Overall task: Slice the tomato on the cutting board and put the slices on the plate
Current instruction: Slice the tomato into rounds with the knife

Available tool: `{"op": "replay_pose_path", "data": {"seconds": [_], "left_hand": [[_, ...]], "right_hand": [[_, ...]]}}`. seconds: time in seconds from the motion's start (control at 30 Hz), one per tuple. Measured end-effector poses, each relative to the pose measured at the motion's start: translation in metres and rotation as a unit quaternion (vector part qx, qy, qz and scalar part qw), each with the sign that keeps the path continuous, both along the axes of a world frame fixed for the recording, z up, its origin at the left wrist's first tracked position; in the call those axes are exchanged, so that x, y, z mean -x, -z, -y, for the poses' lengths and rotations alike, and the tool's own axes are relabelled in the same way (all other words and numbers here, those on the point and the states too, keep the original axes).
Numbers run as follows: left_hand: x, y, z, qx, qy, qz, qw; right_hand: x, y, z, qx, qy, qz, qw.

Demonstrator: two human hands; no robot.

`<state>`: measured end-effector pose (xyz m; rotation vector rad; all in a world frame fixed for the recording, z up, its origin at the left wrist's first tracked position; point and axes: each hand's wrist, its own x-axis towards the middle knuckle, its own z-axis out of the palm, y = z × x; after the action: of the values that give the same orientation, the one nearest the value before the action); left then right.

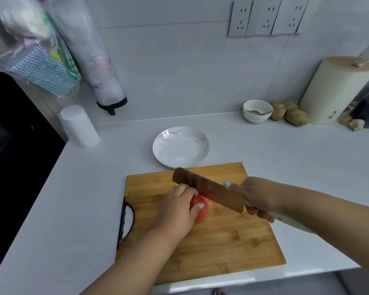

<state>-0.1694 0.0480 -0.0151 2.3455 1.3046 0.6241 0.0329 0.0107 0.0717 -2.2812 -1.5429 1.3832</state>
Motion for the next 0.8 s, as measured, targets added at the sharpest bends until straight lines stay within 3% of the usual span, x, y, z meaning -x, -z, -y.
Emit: {"op": "replay_pose_path", "data": {"seconds": [0.8], "left_hand": [[-0.002,0.004,0.002,-0.013,-0.001,0.006,1.000]], "right_hand": [[0.013,0.023,-0.020,0.031,-0.005,0.013,0.999]]}}
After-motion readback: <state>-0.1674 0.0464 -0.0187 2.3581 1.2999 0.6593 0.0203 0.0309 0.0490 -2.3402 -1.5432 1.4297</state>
